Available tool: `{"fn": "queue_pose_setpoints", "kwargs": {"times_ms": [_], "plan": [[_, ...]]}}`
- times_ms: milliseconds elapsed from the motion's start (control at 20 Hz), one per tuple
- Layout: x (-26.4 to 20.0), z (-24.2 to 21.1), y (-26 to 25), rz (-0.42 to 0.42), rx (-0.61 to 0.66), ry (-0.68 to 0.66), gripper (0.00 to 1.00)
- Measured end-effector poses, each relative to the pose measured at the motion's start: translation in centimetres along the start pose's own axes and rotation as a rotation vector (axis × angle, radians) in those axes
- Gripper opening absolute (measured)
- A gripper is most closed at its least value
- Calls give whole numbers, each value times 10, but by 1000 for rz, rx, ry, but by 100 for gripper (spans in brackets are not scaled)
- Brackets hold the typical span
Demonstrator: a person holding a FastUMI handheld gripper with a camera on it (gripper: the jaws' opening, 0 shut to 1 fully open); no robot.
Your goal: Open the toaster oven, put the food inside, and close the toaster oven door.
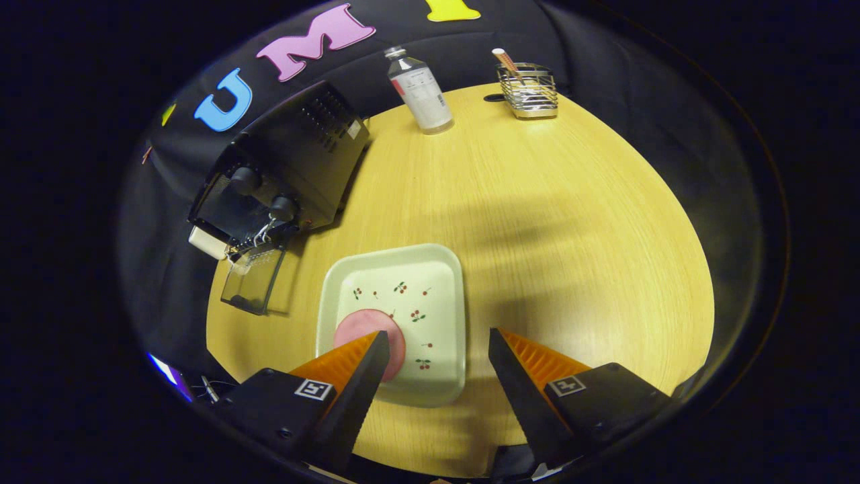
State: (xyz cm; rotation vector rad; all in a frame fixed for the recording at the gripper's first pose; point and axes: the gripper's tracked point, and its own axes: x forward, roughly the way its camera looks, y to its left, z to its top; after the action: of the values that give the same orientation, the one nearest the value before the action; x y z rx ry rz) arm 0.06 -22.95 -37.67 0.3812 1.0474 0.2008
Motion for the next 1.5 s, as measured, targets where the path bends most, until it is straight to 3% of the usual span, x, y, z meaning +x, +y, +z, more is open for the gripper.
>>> {"fn": "queue_pose_setpoints", "kwargs": {"times_ms": [250, 350, 450, 600, 750, 1100, 1250, 1500], "plan": [[6, -10, 22, 60, 25, 66, 99], [10, -16, 21, 39, 25, 90, 93], [14, -17, 23, 34, 39, 100, 68], [17, -18, 15, -36, 0, 99, 40], [17, -18, 10, -103, -68, 94, 20], [18, -19, 13, -186, -128, 108, 15], [17, -17, 13, -163, -128, 97, 9], [17, -16, 14, -58, 13, 81, 6]]}}
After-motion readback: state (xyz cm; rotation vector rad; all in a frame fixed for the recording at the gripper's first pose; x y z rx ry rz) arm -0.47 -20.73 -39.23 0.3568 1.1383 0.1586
